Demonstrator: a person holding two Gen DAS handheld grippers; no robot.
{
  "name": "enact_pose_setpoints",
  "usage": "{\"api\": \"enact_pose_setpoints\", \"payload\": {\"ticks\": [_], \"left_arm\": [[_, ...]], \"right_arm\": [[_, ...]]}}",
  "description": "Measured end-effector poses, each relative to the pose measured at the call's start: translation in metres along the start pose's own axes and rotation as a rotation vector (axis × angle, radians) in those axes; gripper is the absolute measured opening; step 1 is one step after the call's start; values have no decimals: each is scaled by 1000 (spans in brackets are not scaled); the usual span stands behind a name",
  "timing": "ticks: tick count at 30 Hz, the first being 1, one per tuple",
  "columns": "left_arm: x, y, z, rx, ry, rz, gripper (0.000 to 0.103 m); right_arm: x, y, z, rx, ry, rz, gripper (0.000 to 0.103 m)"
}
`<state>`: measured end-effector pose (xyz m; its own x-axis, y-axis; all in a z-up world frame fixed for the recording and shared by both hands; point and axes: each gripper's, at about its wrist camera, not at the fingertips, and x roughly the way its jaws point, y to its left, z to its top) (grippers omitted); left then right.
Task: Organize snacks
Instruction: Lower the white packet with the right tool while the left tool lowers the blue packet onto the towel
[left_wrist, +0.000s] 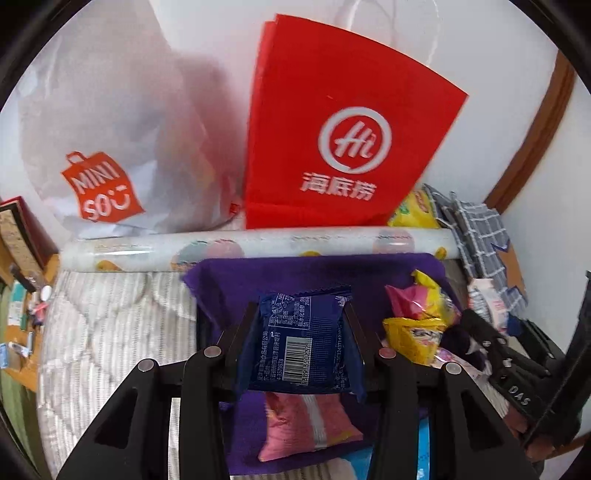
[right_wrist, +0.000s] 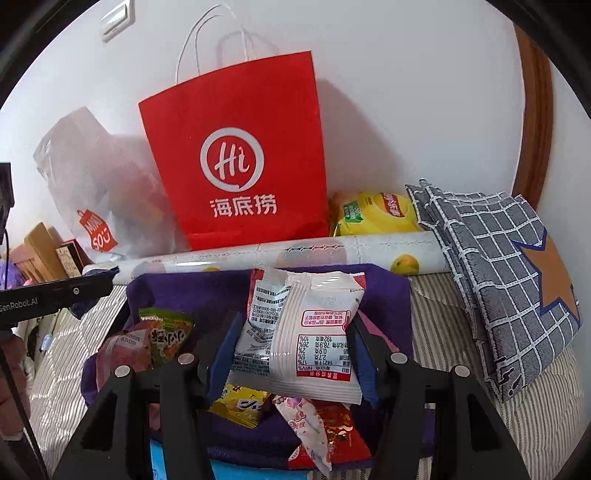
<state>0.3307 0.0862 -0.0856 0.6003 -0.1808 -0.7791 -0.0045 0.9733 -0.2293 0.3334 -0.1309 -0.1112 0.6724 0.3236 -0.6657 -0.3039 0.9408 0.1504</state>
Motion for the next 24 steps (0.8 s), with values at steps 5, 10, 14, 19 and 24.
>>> {"api": "enact_pose_setpoints", "payload": {"ticks": [5,10,14,19,24], "left_arm": [[13,-12,-6,43,36,1,42],[27,-13,-11,48,100,1,42],[33,-15,-15,64,119,19,42],[35,-15,-15,70,126,34,42],[36,-14,-15,68,130,37,43]], "right_arm": [[7,6,-3,-34,35,-10,55],[13,9,-6,-59,60,-27,56],[14,10,-8,-73,66,-35,56],[13,10,-7,-75,61,-41,56],[6,9,-5,-70,34,-35,59]]}}
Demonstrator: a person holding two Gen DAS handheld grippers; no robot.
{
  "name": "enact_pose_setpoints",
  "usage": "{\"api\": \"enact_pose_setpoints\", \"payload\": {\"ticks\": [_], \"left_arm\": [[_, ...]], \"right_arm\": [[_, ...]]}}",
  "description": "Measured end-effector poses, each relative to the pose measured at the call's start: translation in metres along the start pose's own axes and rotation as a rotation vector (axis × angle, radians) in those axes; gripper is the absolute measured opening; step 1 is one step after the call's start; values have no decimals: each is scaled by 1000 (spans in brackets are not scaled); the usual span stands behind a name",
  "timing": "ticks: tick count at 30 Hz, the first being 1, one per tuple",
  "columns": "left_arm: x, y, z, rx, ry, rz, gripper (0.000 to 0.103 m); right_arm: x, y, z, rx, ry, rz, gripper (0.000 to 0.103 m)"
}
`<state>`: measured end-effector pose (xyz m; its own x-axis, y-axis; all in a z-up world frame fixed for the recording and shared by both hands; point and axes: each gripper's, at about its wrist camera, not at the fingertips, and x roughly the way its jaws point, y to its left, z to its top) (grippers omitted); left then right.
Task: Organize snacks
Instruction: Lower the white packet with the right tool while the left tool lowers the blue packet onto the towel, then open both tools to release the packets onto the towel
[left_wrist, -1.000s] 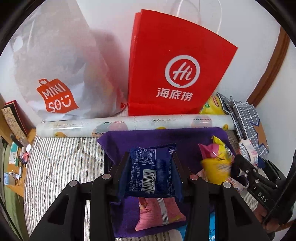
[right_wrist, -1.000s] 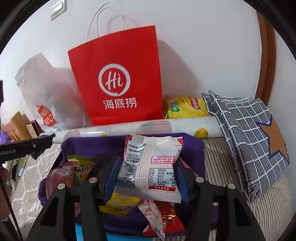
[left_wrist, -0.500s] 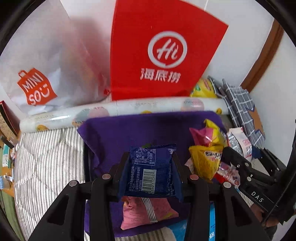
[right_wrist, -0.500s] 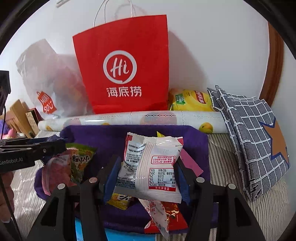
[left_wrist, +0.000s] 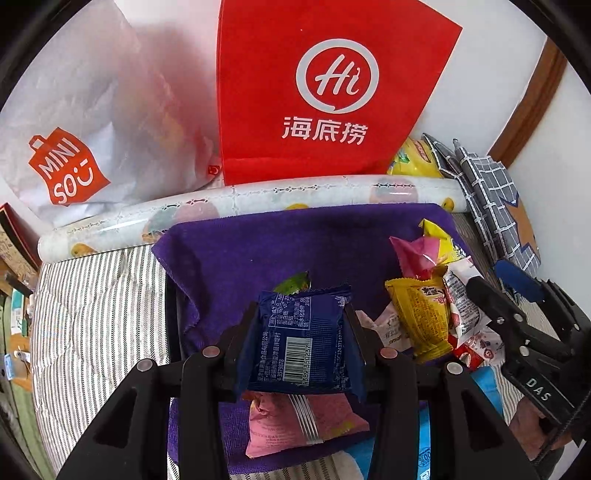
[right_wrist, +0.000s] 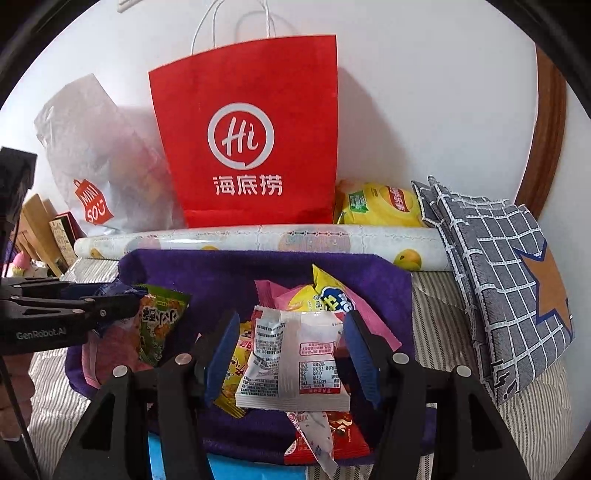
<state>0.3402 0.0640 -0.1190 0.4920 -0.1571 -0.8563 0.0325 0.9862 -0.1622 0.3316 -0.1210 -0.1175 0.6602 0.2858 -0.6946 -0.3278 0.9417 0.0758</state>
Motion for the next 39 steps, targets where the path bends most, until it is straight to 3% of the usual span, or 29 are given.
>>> {"api": "enact_pose_setpoints", "payload": {"ticks": [11,19,23,31,35,39], "left_arm": [[1,-2,1,9,-4,5,43],[-10,-7,2,14,-15,18,66],[-31,-13,2,30,-59,11,79],[-69,-24,-10,53,-120,51,84],[-86,-31,-31,70,-125,38,84],[-112,-36,-58,63,-183,35,84]], "right_arm": [[-5,-7,3,40,-28,-2,63],[-14,-9,4,50,-50,0,64],[-24,-8,5,61,-75,3,70],[-72,-2,-2,78,-89,-44,77],[-106,-1,-12,81,-108,-95,80],[-137,2,-25,75,-117,-119,80]]}}
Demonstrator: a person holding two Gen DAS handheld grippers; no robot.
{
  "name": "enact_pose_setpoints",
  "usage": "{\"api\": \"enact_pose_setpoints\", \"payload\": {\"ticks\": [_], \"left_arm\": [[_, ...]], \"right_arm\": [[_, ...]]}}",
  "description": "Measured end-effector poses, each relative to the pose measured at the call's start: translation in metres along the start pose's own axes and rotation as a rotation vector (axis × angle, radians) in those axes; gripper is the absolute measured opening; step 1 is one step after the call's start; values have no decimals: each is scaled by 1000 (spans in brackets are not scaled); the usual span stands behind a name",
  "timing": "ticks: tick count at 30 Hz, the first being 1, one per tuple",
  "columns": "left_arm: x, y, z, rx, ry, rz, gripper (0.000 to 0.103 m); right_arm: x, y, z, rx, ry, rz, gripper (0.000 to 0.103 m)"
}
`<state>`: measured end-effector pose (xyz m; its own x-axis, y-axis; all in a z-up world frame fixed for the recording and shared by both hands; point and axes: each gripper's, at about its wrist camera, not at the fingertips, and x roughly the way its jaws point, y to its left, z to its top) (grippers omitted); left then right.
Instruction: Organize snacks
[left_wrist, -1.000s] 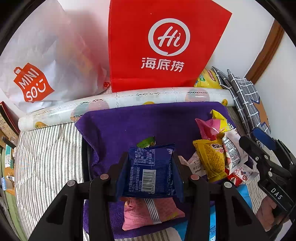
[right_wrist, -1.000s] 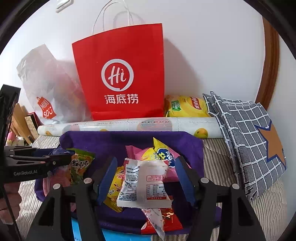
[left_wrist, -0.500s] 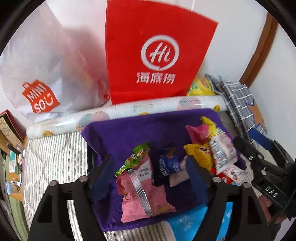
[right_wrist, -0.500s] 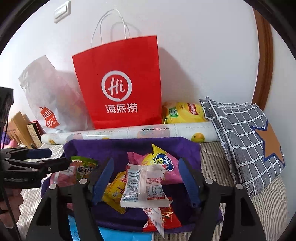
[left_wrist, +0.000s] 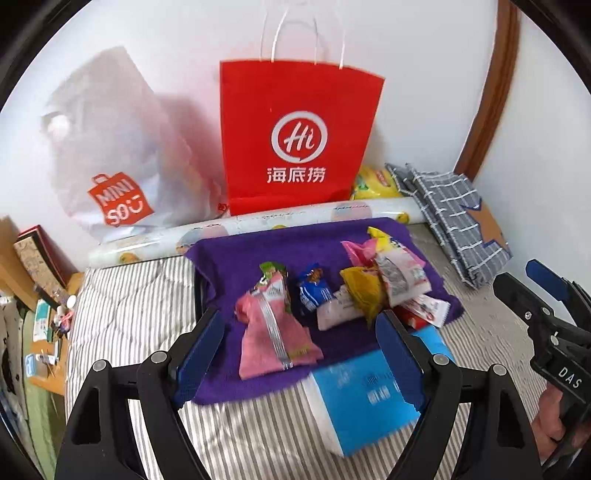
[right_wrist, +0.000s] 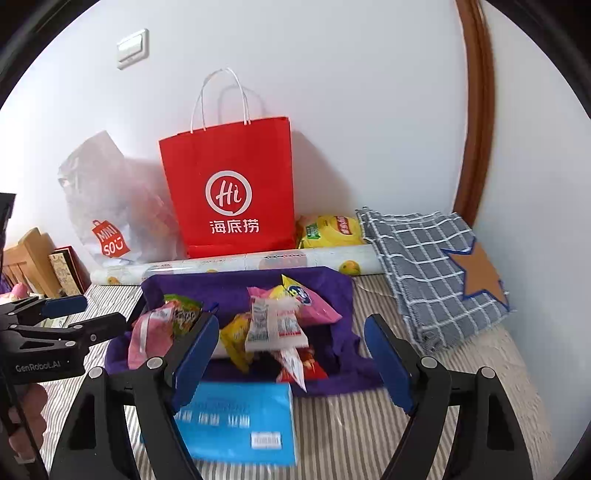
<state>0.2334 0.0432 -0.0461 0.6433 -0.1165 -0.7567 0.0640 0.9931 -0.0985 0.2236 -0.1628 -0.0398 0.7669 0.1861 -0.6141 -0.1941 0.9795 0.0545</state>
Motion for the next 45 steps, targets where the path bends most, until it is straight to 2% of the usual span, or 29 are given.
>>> {"api": "enact_pose_setpoints", "payload": {"ticks": [5,11,15,19,21,23,28,31,45], "left_arm": [[-38,-12,-29,2,-54,17,89],[-73,-22,-56,-31,-84,5,92],[-95,-30,-70,-34,-117,30,93],[-120,-40,-83,-17,-164,52,94],[-131,-46,-90,-10,-187,71,97],[-142,-51,-99,-5,-207,90,100],[-152,-53,-109,-34,-206,69,101],[-164,-53,-115,-72,-256,83,101],[-172,-64,-122,-46,-252,80,102]], "right_arm": [[-37,4,-18,-20,-7,-47,80],[-83,5,-37,-1,-39,-14,90],[-108,7,-46,-6,-42,30,91],[-136,9,-56,-10,-68,12,92],[-146,7,-59,7,-76,1,99],[-157,4,-64,16,-100,1,102],[-168,-4,-71,30,-98,-24,102],[-174,-8,-75,37,-99,-36,103],[-182,-12,-83,55,-90,-39,102]]}}
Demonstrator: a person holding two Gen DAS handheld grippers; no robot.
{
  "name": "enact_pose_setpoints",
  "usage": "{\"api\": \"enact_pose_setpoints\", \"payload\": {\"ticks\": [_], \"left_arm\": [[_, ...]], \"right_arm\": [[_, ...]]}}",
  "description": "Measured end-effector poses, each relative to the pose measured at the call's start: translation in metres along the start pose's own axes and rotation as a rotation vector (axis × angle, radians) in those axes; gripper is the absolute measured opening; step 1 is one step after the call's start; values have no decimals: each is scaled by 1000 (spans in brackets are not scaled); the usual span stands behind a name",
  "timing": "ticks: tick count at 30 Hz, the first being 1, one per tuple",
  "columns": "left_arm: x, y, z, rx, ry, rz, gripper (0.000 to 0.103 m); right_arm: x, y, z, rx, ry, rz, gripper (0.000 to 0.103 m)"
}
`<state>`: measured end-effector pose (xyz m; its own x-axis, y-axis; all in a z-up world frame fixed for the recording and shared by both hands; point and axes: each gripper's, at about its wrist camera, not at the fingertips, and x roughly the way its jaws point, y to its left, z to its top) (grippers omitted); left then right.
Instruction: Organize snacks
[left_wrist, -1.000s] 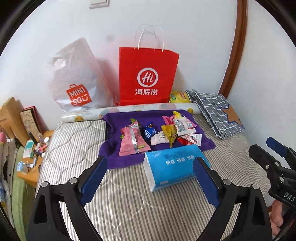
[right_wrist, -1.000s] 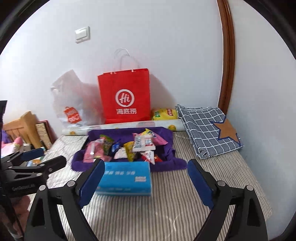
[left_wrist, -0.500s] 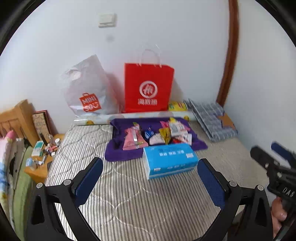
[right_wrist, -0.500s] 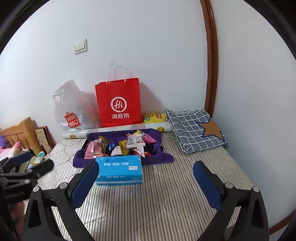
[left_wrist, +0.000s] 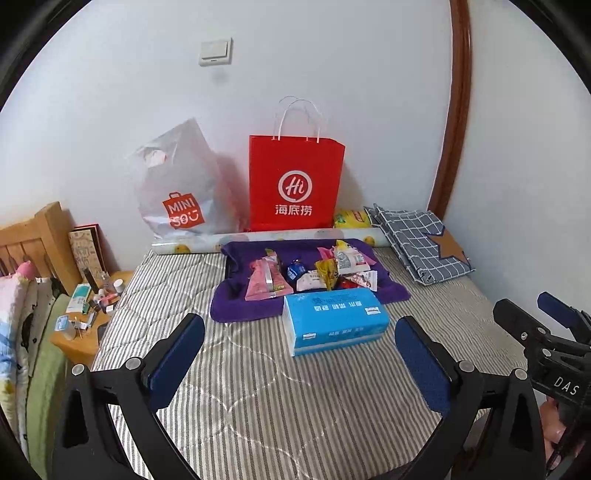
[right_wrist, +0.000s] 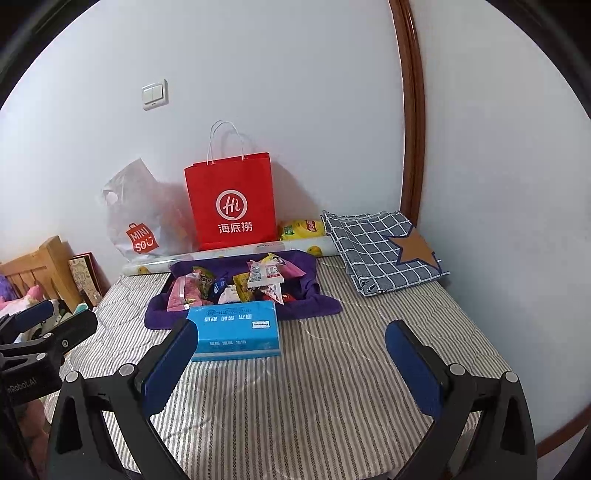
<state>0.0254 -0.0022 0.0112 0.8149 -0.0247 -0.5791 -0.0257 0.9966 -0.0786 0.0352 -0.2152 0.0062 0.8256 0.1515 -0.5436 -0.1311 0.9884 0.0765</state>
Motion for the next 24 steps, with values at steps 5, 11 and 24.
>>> {"api": "enact_pose_setpoints", "payload": {"ticks": [5,11,24], "left_arm": [[-1,2,0,-14,4,-15,102],[-1,2,-1,-13,7,-21,102],[-1,4,-2,-18,11,-18,102]], "right_arm": [[-1,-1,-1,1,-1,0,103],[-2,0,-1,-1,-3,4,103],[-3,2,-2,-6,-4,6,103]]}}
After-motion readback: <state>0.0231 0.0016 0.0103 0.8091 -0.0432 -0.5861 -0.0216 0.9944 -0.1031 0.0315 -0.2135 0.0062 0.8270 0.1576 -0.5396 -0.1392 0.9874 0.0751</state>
